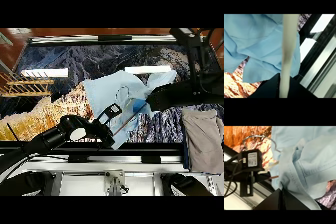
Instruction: Fold the shirts.
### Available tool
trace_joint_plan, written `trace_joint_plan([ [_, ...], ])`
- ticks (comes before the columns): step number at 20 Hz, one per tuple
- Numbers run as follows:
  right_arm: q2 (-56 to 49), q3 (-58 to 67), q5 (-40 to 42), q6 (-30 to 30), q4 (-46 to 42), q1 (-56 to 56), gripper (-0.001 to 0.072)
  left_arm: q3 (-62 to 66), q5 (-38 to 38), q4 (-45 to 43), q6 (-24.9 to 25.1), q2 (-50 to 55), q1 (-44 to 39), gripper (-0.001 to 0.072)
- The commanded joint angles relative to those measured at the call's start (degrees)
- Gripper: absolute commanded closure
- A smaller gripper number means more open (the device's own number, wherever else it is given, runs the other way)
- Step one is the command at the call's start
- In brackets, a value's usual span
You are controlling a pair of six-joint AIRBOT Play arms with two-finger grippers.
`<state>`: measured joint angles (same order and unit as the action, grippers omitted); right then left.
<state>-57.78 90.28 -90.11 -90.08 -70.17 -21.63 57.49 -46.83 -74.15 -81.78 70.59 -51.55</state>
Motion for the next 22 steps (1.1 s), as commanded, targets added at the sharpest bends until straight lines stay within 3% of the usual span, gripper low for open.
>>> trace_joint_plan([
  [1, -1.5, 0.0, -0.5, -0.9, 2.4, 0.0, 0.0646, 0.1, 2.9, 1.7, -1.0, 0.6, 0.1, 0.0665],
  [7, -1.6, 0.0, -4.6, -3.0, 4.9, 0.0, 0.0642, 0.1, 2.9, 1.7, -1.5, 0.4, 1.5, 0.0665],
  [8, -2.1, 0.0, -4.6, -3.1, 4.6, 0.0, 0.0542, 0.1, 2.9, 1.7, -1.5, 0.4, 1.5, 0.0665],
  [9, -2.7, 0.0, -4.6, -3.0, 4.4, 0.0, 0.0283, 0.1, 2.9, 1.7, -1.4, 0.4, 1.5, 0.0665],
  [10, -3.1, 0.1, -4.6, -2.0, 4.4, 0.0, 0.0212, 0.1, 2.9, 1.7, -1.4, 0.3, 1.5, 0.0665],
  [12, -3.1, 0.6, -4.2, -0.5, 0.4, 0.0, 0.0212, 0.1, 2.9, 1.7, -1.4, 0.3, 1.5, 0.0665],
  [16, -2.4, 8.1, -2.4, 0.5, -21.1, 2.0, 0.0212, 0.1, 2.9, 0.8, -1.2, 0.3, 1.5, 0.0665],
  [18, -2.4, 11.3, 1.3, 1.8, -21.0, 11.3, 0.0212, 0.2, 2.4, 0.4, -0.9, 0.3, 1.5, 0.0665],
  [20, -3.2, 11.4, 5.9, 3.8, -14.9, 26.4, 0.0212, 1.1, 0.5, 0.0, 1.3, 0.3, 1.5, 0.0665],
  [21, -4.4, 11.4, 6.4, 8.0, -11.9, 33.2, 0.0213, 1.7, -0.4, -0.4, 2.6, 0.3, 1.6, 0.0665],
  [22, -6.1, 11.4, 5.6, 19.9, -9.2, 38.4, 0.0213, 2.3, -1.3, -1.2, 3.7, 0.3, 1.6, 0.0665],
])
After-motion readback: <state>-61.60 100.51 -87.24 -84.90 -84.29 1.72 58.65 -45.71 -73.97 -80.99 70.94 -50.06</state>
